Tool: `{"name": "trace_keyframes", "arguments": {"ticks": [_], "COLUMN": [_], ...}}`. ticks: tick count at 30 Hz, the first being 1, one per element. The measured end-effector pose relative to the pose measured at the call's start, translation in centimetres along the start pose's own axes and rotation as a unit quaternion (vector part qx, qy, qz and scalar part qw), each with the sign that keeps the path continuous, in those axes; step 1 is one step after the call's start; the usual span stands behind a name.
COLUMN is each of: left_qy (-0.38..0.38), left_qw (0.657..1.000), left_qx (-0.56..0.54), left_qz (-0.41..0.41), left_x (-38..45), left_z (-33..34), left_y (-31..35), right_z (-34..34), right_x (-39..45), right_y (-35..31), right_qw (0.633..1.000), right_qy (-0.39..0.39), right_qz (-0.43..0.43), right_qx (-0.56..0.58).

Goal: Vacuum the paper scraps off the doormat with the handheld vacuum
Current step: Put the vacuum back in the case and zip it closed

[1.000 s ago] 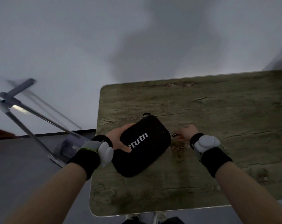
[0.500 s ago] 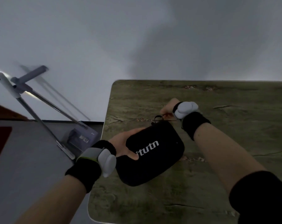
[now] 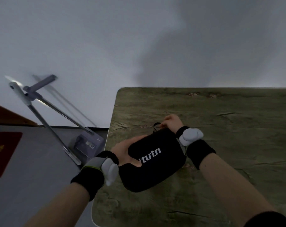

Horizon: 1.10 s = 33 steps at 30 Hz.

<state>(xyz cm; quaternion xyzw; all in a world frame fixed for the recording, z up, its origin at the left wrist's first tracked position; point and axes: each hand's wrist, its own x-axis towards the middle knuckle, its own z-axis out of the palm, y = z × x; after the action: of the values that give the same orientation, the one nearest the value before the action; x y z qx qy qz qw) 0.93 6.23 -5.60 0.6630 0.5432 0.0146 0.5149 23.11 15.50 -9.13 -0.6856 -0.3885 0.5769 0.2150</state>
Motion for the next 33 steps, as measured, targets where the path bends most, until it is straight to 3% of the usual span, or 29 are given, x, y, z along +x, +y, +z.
{"name": "trace_keyframes", "arguments": {"ticks": [2, 5, 10, 14, 16, 19, 21, 24, 27, 30, 33], "left_qy": [0.005, 0.026, 0.071, 0.068, 0.055, 0.041, 0.038, 0.066, 0.107, 0.145, 0.135], "left_qw": [1.0, 1.0, 0.996, 0.996, 0.997, 0.996, 0.995, 0.994, 0.989, 0.977, 0.959], "left_qx": [0.005, 0.012, 0.041, 0.029, 0.03, 0.038, 0.037, 0.021, -0.041, -0.114, -0.233], "left_qz": [-0.003, -0.006, -0.022, -0.043, -0.053, -0.065, -0.082, -0.09, -0.094, -0.107, -0.09], "left_x": [0.0, -0.2, -1.0, -1.0, -1.0, -1.6, -1.6, -2.4, -3.1, -4.0, -4.4], "left_z": [-0.1, 0.0, 0.6, 0.6, 0.6, 0.3, 0.4, 1.0, 2.2, 3.9, 4.5], "left_y": [0.0, -0.3, -0.4, -0.9, -1.0, -0.6, -0.3, -0.6, -0.9, -1.5, -2.2], "right_z": [-0.5, -1.2, -0.7, -0.9, -0.9, -1.4, -2.7, -3.4, -1.6, 0.8, 3.8], "right_x": [-0.7, -2.1, -1.8, -2.6, -3.7, -5.3, -6.4, -8.4, -9.8, -9.0, -9.3], "right_y": [0.6, 1.0, -2.0, -1.3, 0.4, 3.7, 5.6, 7.3, 5.5, 3.8, 3.5], "right_qw": [1.0, 0.994, 0.957, 0.966, 0.988, 0.99, 0.977, 0.978, 0.983, 0.991, 0.993], "right_qy": [0.001, -0.1, -0.149, -0.179, -0.138, 0.126, 0.209, 0.164, 0.058, 0.021, 0.05], "right_qz": [0.003, 0.037, 0.023, 0.033, 0.015, -0.026, 0.027, 0.125, 0.131, 0.059, -0.058], "right_qx": [-0.001, -0.037, -0.247, -0.183, -0.071, 0.05, 0.019, -0.028, 0.117, 0.116, 0.088]}}
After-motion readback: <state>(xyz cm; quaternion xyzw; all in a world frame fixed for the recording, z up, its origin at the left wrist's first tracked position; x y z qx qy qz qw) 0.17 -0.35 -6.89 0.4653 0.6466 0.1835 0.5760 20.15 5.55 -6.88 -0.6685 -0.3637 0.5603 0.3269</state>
